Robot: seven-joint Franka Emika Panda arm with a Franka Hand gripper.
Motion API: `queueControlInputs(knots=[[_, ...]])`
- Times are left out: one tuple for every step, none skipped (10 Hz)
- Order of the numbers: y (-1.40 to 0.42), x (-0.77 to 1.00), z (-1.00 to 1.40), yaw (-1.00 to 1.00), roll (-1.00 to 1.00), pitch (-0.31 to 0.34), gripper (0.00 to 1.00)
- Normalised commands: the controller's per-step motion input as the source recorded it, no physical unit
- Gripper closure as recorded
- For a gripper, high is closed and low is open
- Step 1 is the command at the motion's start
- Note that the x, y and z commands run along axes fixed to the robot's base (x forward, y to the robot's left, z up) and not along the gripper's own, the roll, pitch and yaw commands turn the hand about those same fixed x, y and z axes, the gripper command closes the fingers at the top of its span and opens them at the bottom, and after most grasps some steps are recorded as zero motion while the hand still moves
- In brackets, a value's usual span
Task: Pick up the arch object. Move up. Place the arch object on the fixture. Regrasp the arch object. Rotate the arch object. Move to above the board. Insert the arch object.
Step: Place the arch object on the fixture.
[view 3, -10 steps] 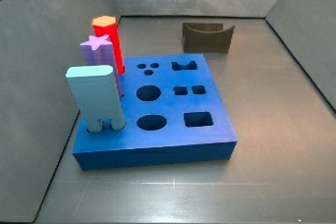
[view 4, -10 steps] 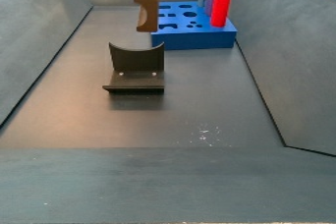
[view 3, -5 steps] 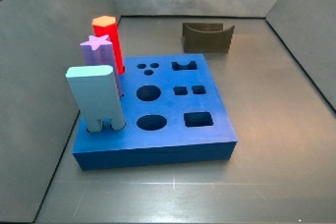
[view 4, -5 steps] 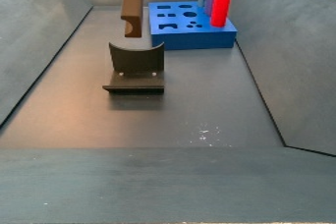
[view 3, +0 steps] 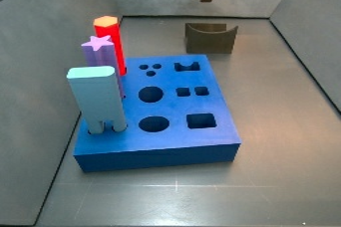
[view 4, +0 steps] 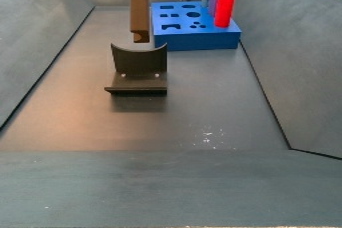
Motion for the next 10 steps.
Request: queueControlInputs(knots=[[0.04, 0.07, -0.01, -0.14, -1.0, 0.15, 1.0], [0.04, 0.07, -0.01, -0.16, -0.75, 0.11, 1.0], [0.04, 0.07, -0.01, -0.17, -0.56, 0.08, 1.0], [0.03, 0.07, -0.01, -0.16, -0.33, 0.045, 1.0], [0.02, 0.06, 0.0, -0.15, -0.23, 0.01, 1.0], [0.12, 0.08, -1.0, -0.17, -0.26, -0.025, 1.0], [0.12, 0.09, -1.0, -0.16, -0.25, -0.039, 1.0], [0.12, 0.11, -1.0, -0.12, -0.21, -0.06, 1.0], [0.11, 0.11, -1.0, -0.09, -0.17, -0.067, 1.0], [0.1, 0.12, -1.0, -0.06, -0.12, -0.091, 1.0]])
